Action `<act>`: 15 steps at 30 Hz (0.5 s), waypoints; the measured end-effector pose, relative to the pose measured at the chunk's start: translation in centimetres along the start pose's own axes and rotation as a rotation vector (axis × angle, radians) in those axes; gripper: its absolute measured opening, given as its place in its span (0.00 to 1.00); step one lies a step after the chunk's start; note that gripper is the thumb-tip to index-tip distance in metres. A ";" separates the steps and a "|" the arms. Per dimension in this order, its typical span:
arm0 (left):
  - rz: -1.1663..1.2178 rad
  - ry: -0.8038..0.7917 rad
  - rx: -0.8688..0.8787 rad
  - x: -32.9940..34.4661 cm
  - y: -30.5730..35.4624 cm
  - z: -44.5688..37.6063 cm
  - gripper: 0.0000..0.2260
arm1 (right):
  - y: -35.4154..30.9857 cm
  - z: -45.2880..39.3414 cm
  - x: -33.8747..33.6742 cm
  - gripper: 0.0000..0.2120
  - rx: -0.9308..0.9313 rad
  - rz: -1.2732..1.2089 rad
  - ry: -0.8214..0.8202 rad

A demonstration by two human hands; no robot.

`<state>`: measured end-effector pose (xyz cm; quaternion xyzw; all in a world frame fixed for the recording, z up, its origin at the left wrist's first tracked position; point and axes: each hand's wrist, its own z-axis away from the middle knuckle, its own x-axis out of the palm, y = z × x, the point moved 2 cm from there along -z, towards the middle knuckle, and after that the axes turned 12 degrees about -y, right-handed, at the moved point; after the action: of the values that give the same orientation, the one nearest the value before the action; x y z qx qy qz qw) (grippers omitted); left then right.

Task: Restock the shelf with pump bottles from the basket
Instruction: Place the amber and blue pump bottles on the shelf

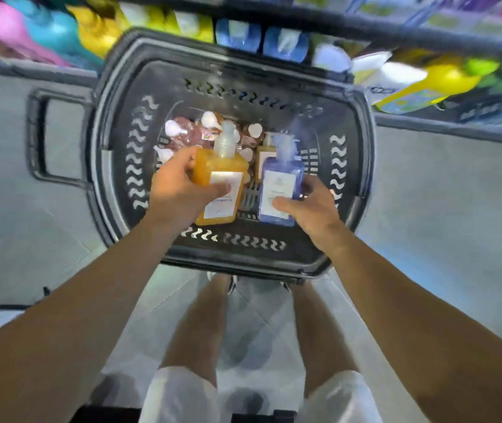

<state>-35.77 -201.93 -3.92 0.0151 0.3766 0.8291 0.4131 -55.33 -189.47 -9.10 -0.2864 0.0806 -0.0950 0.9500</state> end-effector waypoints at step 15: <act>-0.065 -0.003 0.359 -8.0 20.5 24.2 0.21 | -16.7 32.2 -6.0 0.21 -0.356 0.058 0.256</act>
<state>-36.22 -200.40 28.75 0.0778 0.5183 0.7347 0.4307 -56.71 -184.71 27.32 -0.4329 0.2243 -0.0873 0.8687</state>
